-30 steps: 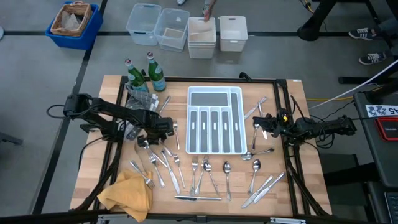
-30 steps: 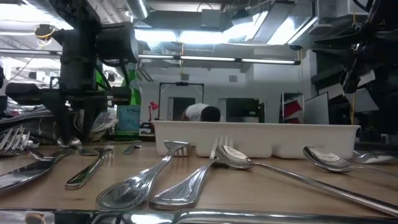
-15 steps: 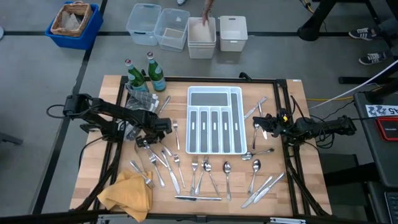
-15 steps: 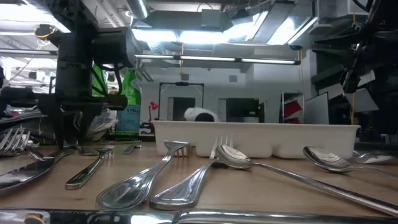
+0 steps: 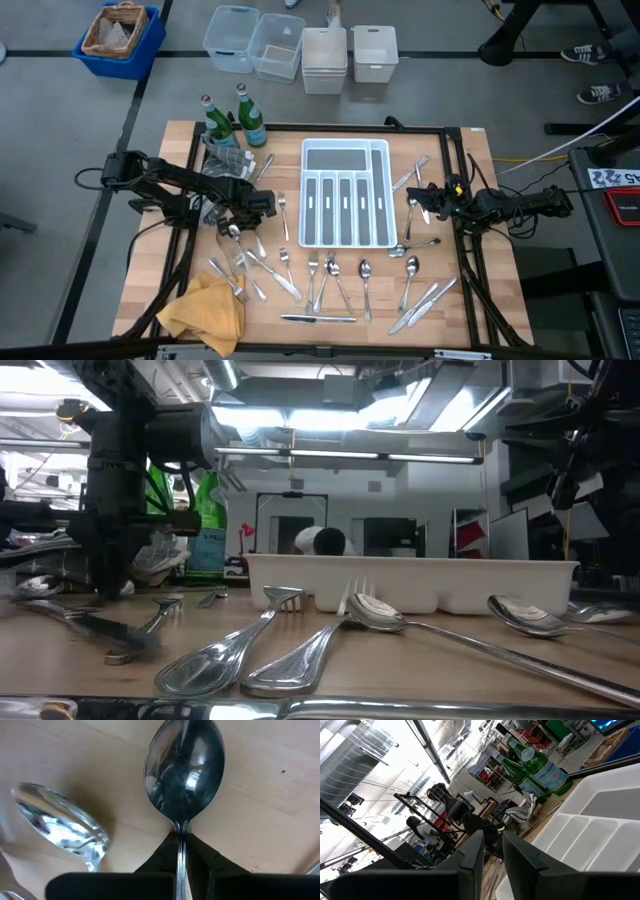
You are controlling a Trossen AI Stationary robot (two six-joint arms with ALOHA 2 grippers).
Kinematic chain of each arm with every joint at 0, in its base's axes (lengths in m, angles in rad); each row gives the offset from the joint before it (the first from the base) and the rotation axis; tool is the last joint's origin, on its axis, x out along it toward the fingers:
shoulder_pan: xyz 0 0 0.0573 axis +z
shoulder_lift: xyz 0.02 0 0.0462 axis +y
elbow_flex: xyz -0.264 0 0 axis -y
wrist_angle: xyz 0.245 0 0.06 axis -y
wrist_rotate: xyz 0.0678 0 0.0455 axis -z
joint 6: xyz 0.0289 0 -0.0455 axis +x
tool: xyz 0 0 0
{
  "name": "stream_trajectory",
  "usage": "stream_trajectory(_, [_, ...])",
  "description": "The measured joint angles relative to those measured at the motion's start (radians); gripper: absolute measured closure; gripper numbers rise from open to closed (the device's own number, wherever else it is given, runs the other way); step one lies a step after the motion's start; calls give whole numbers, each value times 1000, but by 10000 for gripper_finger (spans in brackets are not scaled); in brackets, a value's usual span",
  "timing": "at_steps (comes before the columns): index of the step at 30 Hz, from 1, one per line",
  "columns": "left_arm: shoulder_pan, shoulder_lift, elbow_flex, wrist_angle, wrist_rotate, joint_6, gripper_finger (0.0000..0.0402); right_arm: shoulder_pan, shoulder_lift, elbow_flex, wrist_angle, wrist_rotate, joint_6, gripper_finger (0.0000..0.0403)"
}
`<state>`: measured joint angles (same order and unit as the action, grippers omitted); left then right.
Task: Sort silverware
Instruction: Put the silver spoon into the silverware tray
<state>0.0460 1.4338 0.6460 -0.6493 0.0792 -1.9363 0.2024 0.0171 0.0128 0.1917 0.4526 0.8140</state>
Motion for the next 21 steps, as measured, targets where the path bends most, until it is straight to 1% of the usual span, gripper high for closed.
stream_trajectory(4, [0,0,0,8,-6,32,389,0,0,0,0,0,0,327])
stream_trajectory(11, [1,-9,-1,47,-21,70,396,0,0,0,0,0,0,327])
stream_trajectory(18, [1,-25,-1,215,-19,150,398,0,0,0,0,0,0,327])
stream_trajectory(21, [1,-34,-1,300,2,199,398,0,0,0,1,0,0,327])
